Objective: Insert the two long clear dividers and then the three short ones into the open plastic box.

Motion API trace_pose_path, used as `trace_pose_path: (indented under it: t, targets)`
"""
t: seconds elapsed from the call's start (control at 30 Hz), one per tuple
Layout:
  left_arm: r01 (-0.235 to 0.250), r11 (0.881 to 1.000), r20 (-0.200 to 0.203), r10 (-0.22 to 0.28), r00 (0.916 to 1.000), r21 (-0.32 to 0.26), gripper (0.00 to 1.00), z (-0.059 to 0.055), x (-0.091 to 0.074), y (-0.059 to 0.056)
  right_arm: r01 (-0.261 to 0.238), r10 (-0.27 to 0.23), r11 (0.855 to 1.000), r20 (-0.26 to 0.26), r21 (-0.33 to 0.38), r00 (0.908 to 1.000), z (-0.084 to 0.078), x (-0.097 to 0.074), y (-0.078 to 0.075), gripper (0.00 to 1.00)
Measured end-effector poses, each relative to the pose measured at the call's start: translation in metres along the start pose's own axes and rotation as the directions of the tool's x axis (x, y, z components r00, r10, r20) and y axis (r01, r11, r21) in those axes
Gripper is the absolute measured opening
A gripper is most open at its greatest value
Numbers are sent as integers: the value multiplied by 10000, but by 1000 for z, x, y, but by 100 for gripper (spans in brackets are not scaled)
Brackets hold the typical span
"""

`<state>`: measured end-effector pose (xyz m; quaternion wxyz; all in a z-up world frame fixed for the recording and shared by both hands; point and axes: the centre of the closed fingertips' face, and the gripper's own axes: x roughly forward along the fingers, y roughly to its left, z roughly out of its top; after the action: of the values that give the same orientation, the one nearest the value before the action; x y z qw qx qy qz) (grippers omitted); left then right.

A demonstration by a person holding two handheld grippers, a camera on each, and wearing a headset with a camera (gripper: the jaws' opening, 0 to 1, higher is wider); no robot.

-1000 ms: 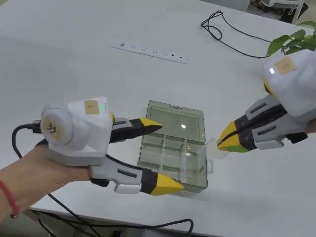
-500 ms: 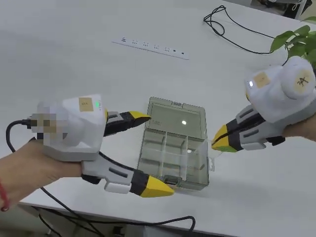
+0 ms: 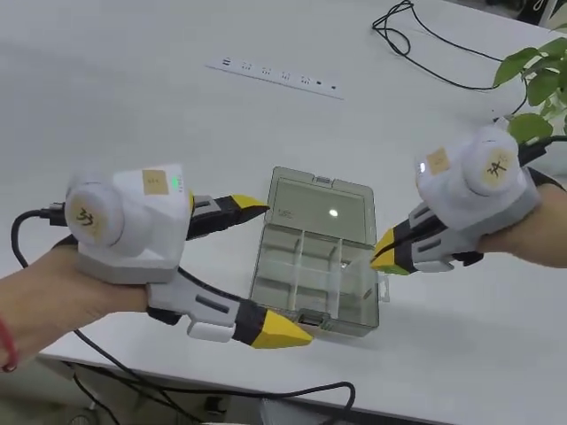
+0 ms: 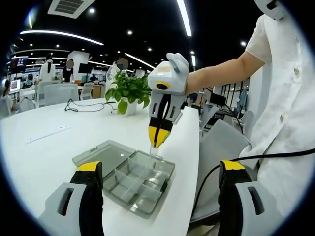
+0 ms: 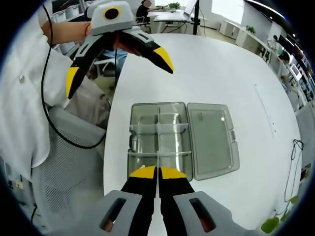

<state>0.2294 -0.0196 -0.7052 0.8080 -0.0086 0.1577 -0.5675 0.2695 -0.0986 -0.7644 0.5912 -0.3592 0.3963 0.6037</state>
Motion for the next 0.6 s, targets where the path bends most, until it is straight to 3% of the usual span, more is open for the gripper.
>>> trace_pose_path:
  t: [0.6]
  targets:
    - [-24,9999,84,25,10000,-101,100,0,0,-1,-132,133,9999,-184,47,9997,-7,11,-6,3]
